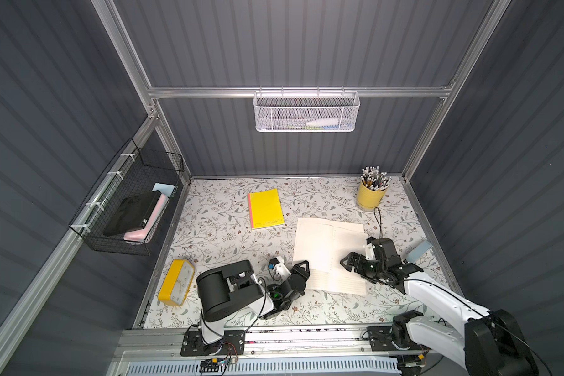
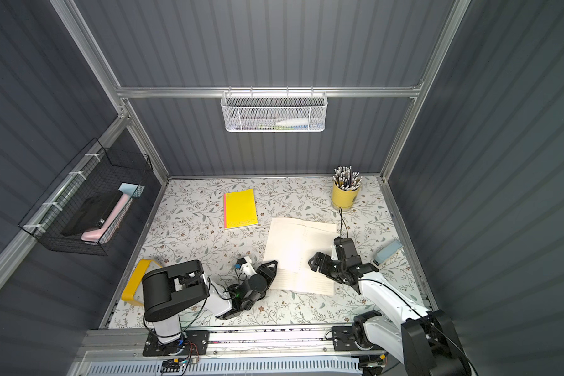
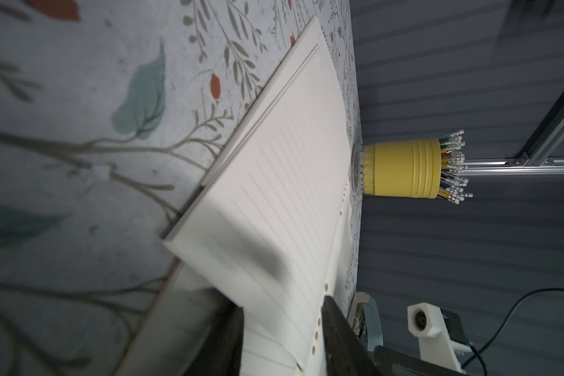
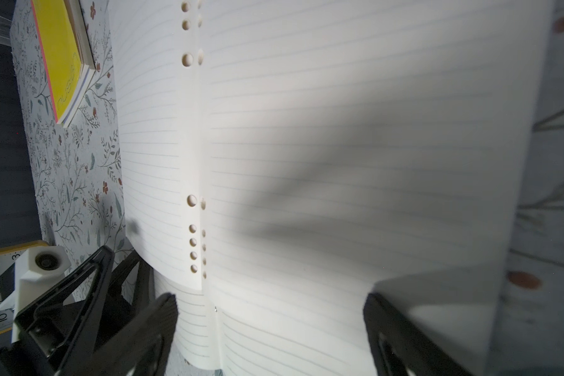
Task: Close the notebook
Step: Close the notebook at the center of the board.
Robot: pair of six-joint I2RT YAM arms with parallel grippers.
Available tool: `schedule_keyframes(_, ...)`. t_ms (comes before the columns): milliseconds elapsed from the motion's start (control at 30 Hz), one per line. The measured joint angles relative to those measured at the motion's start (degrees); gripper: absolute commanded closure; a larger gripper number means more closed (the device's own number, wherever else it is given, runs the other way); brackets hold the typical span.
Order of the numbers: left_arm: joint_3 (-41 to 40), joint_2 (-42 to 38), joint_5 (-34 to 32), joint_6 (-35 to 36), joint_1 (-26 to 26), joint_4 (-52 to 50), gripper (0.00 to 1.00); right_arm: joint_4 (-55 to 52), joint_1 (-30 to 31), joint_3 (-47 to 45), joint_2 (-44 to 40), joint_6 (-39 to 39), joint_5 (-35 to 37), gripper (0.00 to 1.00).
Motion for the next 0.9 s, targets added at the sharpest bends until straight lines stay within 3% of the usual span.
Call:
schedule_keyframes(200,0.9,4.6,-2.3,-3.9,-0.3,6.1,0.87,0.0,0.0,0.0,0.0,-0.1,-0.2,0.08)
schedule_keyframes(367,1.0,5.7,-3.2,-5.2,-0.4,9.1,1.0,0.0,-0.2,0.0,0.0,-0.1,-0.3,0.08)
schedule_keyframes(667,0.8,4.7,-3.3,-4.7,-0.7,7.3,1.0,0.0,-0.3,0.0,0.5,-0.2,-1.1,0.09)
schedule_keyframes(900,-0.9,-1.0,-2.3,-2.5,-1.5,0.5,1.0,-1.0,-0.2,0.7,0.5,-0.2,-2.4,0.09)
